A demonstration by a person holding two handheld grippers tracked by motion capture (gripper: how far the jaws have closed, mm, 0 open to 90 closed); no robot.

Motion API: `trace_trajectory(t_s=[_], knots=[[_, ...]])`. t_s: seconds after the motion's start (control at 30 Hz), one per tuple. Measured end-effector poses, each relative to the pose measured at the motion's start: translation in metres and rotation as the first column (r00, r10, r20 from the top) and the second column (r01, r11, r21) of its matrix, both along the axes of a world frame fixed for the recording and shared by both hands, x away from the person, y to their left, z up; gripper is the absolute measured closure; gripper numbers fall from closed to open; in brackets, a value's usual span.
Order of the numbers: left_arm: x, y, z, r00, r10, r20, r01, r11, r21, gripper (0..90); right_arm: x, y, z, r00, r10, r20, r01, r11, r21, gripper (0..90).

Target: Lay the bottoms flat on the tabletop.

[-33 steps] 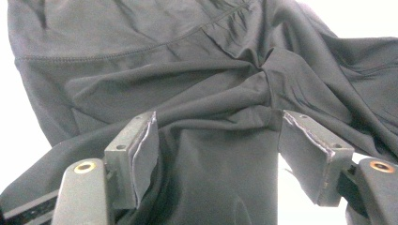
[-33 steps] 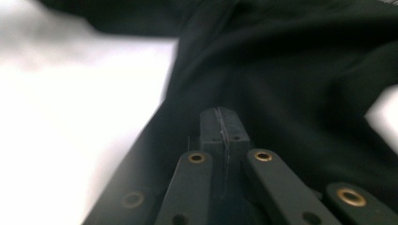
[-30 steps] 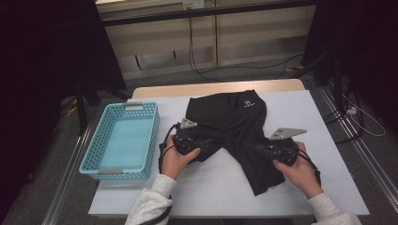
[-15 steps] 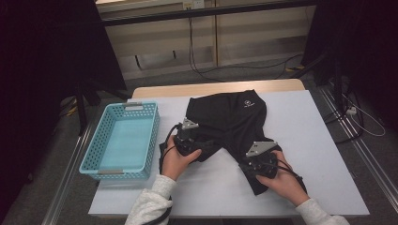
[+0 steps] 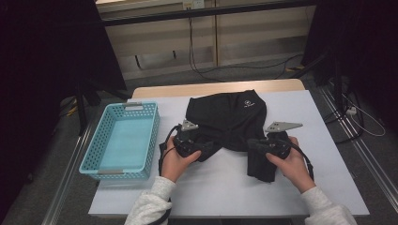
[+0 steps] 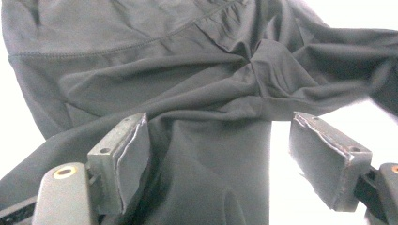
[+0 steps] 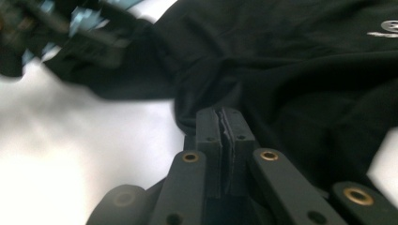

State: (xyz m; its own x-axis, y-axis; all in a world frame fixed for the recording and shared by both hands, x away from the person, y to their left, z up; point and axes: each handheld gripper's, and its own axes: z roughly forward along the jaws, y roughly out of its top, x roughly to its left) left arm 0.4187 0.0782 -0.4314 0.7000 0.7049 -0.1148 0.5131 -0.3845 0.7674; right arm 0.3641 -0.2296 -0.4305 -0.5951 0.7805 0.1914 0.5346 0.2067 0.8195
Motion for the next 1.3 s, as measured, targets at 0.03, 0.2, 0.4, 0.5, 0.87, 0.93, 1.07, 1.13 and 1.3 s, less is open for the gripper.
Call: trace_trajectory(t_s=[0.03,0.2,0.4,0.5,0.87,0.93,1.07,1.13,1.3], knots=[[0.0,-0.001,0.0,1.0,-0.002,-0.001,0.002,1.0,-0.002,21.8,0.003,-0.003,-0.003,0.9999,-0.016,-0.005,0.016,0.9999,0.001,86.5],[-0.001,-0.002,0.0,1.0,-0.004,-0.004,0.004,0.9999,-0.012,21.8,0.011,-0.001,-0.021,0.9982,-0.038,-0.046,0.034,0.9962,-0.08,75.2],[-0.002,-0.002,0.002,0.9999,-0.015,-0.005,0.015,0.9997,-0.019,20.7,0.003,0.005,-0.013,0.9997,-0.02,-0.012,0.019,0.9931,-0.116,57.2],[-0.003,-0.004,0.002,0.9997,-0.024,-0.007,0.023,0.9995,-0.02,20.1,-0.003,0.0,-0.007,0.9993,-0.036,0.009,0.037,0.991,-0.129,51.1],[-0.008,-0.017,0.004,0.9976,-0.069,-0.007,0.068,0.9972,-0.032,17.2,-0.024,-0.033,0.002,0.9925,-0.111,0.051,0.115,0.99,-0.082,38.6],[-0.008,-0.02,0.003,0.9964,-0.083,-0.016,0.083,0.9959,-0.038,17.1,-0.027,-0.037,0.001,0.9914,-0.121,0.051,0.125,0.9878,-0.093,38.1],[-0.008,-0.026,0.003,0.9945,-0.101,-0.025,0.1,0.9941,-0.043,17.0,-0.035,-0.047,-0.002,0.9882,-0.148,0.039,0.151,0.9829,-0.105,37.4],[-0.008,-0.03,0.002,0.9934,-0.112,-0.022,0.111,0.993,-0.04,17.0,-0.038,-0.052,-0.003,0.986,-0.163,0.038,0.166,0.9804,-0.107,37.4],[-0.009,-0.038,0.0,0.9904,-0.136,-0.026,0.135,0.9903,-0.035,17.0,-0.043,-0.059,-0.006,0.9817,-0.186,0.04,0.19,0.9742,-0.122,37.4]])
